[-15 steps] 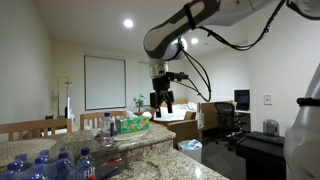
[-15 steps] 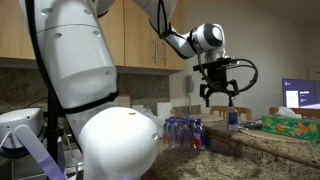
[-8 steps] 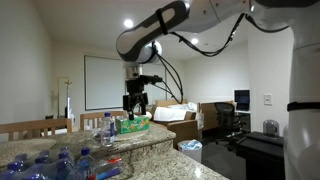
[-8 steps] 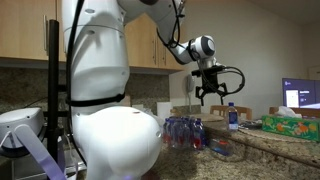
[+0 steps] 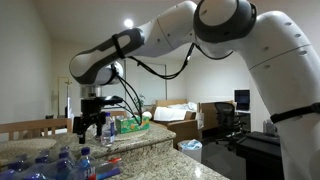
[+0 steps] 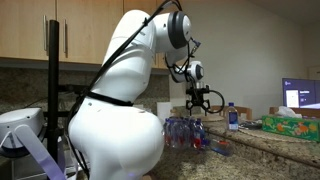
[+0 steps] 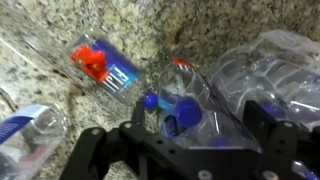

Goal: Pick up the bottle from the countertop and put it in the packet of bottles of water.

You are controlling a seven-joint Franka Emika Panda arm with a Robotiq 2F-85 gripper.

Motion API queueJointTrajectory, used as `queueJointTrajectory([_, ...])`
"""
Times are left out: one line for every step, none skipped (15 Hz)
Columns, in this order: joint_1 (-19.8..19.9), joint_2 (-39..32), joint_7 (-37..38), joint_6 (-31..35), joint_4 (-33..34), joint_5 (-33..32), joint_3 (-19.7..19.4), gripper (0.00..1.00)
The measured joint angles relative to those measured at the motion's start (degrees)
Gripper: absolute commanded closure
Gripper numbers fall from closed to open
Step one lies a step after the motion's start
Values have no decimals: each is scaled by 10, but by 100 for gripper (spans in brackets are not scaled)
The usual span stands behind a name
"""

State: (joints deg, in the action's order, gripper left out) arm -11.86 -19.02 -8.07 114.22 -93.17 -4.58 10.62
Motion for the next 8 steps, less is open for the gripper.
queueJointTrajectory([-5, -17, 0, 7, 19, 0, 3, 0])
queueJointTrajectory([-10, -32, 0, 11, 36, 0, 4, 0])
queueJointTrajectory([-14, -44, 2, 11, 52, -4, 4, 0])
queueJointTrajectory([-19, -53, 6, 11, 64, -8, 2, 0])
queueJointTrajectory([-22, -62, 10, 11, 74, -14, 0, 0])
queueJointTrajectory([-25, -70, 16, 11, 82, -20, -4, 0])
queueJointTrajectory([-28, -77, 21, 11, 89, -28, -7, 0])
queueJointTrajectory([-32, -85, 26, 11, 94, -34, -10, 0])
